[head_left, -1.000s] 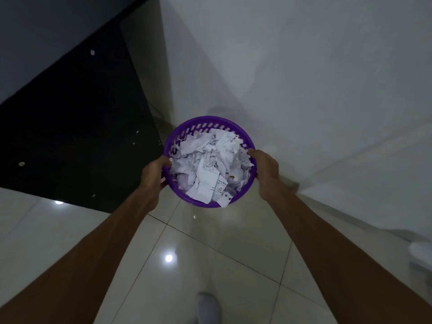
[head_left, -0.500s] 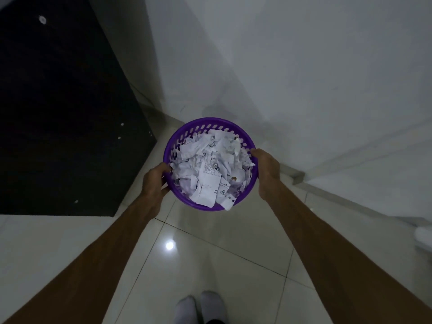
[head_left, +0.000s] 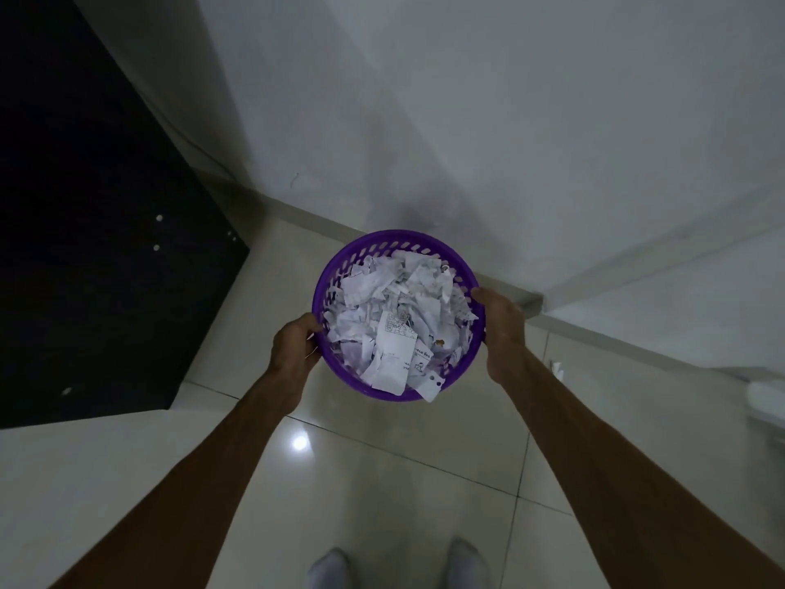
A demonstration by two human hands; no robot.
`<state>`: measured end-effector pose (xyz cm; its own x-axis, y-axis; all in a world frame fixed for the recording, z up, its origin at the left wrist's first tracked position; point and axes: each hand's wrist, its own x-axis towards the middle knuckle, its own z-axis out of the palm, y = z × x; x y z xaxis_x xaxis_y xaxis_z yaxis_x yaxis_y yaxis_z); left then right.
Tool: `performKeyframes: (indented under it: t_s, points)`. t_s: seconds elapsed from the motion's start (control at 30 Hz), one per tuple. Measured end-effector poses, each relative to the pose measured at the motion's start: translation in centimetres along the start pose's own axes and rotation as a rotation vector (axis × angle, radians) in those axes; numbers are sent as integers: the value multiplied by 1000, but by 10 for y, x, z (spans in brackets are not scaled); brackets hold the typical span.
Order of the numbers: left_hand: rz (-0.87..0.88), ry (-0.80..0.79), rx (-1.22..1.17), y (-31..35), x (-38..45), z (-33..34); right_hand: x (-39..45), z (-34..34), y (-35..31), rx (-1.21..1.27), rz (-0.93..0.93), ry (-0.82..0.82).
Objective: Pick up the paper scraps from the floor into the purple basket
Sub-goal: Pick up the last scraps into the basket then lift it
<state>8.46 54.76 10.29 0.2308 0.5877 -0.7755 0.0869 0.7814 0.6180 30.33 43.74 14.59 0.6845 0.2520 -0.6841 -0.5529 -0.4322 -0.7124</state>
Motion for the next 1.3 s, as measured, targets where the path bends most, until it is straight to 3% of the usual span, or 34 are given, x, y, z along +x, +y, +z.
performKeyframes:
  t_s: [0.5,1.3]
  points:
    - [-3,43,3,-38,10,-5,25,-16,49,-31,19,-95]
    - [-3,101,-17,-75,12,0,52,-34,83,-38,-6,-117]
